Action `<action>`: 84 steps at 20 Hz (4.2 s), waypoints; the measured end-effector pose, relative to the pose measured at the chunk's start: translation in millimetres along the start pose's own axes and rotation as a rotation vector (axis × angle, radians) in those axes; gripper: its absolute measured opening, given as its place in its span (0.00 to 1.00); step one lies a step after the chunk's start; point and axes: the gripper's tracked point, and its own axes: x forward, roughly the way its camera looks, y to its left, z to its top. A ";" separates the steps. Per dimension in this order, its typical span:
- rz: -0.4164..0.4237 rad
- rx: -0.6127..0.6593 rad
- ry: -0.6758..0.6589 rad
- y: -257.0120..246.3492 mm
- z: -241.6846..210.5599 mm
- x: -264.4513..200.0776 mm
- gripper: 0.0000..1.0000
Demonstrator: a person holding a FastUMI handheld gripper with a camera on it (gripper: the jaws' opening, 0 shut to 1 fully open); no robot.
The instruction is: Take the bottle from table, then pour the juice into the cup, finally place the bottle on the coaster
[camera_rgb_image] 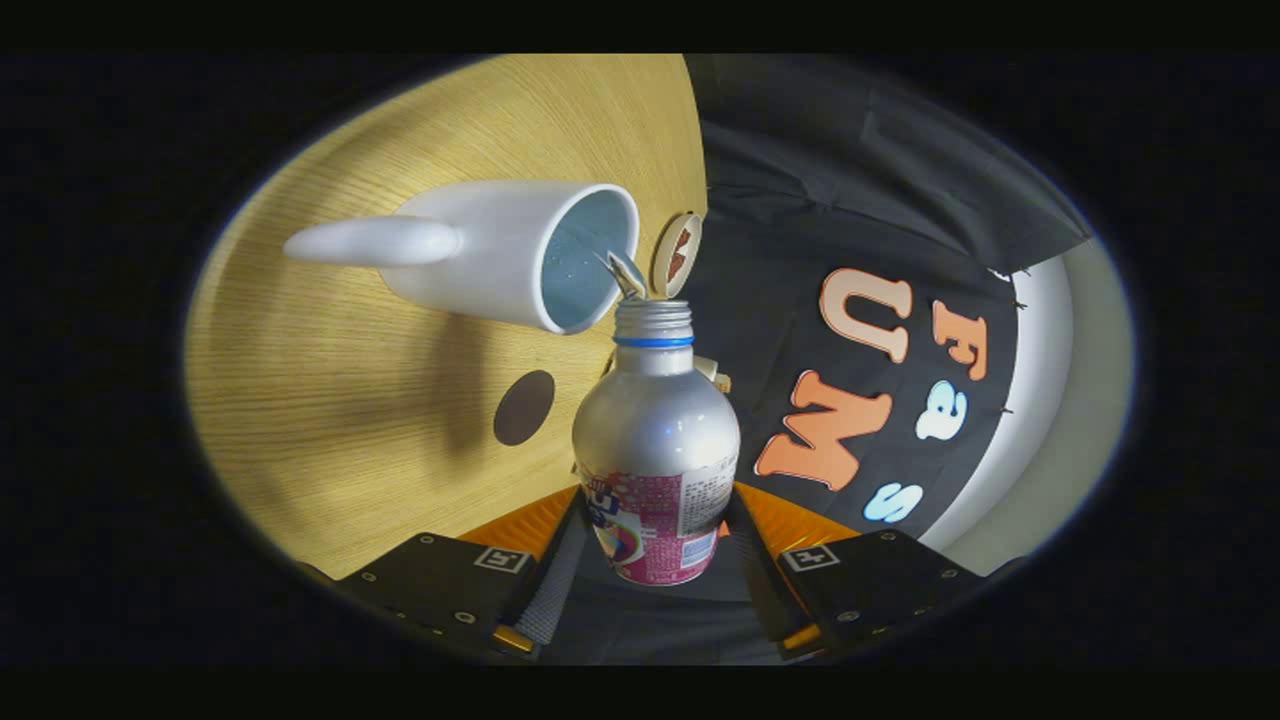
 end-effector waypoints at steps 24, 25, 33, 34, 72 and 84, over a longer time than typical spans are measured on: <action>-0.041 -0.158 0.011 -29.6 -4.9 -4.5 0.76; -0.042 -0.165 0.010 -29.9 -5.0 -3.7 0.76; -0.042 -0.210 0.010 -33.8 -2.1 -3.7 0.76; -0.041 -0.215 0.009 -34.3 -1.4 -4.1 0.76; 0.212 0.738 -0.012 27.5 2.7 -26.1 0.77; 0.300 1.314 0.000 63.0 -24.0 -38.1 0.77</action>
